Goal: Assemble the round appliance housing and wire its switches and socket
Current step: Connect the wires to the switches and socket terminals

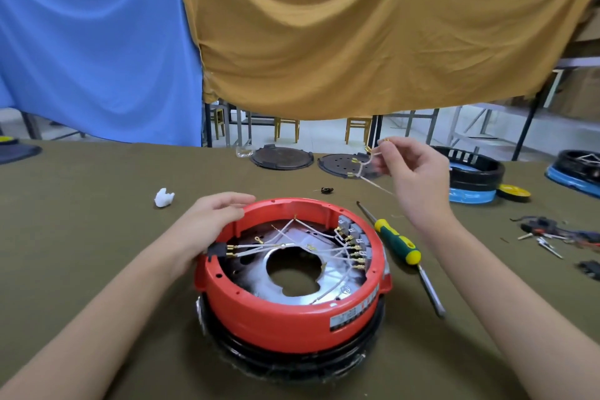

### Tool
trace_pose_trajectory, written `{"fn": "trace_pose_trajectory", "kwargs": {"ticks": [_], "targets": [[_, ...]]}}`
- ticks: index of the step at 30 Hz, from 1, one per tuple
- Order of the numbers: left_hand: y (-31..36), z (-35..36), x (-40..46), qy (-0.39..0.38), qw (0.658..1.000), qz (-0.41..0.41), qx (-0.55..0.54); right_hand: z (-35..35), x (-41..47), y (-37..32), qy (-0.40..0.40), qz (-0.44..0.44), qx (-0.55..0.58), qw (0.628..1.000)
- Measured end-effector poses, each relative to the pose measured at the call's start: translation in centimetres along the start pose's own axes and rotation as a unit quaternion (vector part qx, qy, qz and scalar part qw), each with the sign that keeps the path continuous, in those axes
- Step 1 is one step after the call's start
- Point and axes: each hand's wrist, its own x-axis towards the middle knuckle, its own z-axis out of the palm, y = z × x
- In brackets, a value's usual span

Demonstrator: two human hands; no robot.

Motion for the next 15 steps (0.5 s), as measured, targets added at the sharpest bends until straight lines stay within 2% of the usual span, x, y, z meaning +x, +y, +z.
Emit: {"fn": "trace_pose_trajectory", "kwargs": {"ticks": [2, 5, 8, 11, 13, 15], "targets": [[0.1, 0.2, -0.3, 0.002, 1.0, 0.01, 0.008, 0.9, -0.7, -1.1, 0.0, 0.106, 0.173, 0.979], [0.2, 0.5, -0.5, 0.016, 0.996, 0.045, 0.073, 1.6, -1.5, -1.7, -0.033, 0.234, 0.35, 0.907], [0.2, 1.1, -0.5, 0.029, 0.982, 0.066, 0.175, 1.8, -1.9, -2.3, -0.038, 0.304, 0.399, 0.864], [0.4, 0.7, -0.6, 0.012, 0.963, 0.041, 0.268, 2.1, -2.1, -2.7, -0.041, 0.34, 0.424, 0.838], [0.9, -0.1, -1.0, -0.019, 0.958, 0.002, 0.288, 2.1, -2.1, -2.8, -0.06, 0.351, 0.431, 0.829], [1.1, -0.7, -1.0, -0.013, 0.966, -0.021, 0.258, 2.2, -2.2, -2.8, -0.082, 0.356, 0.426, 0.828]]}}
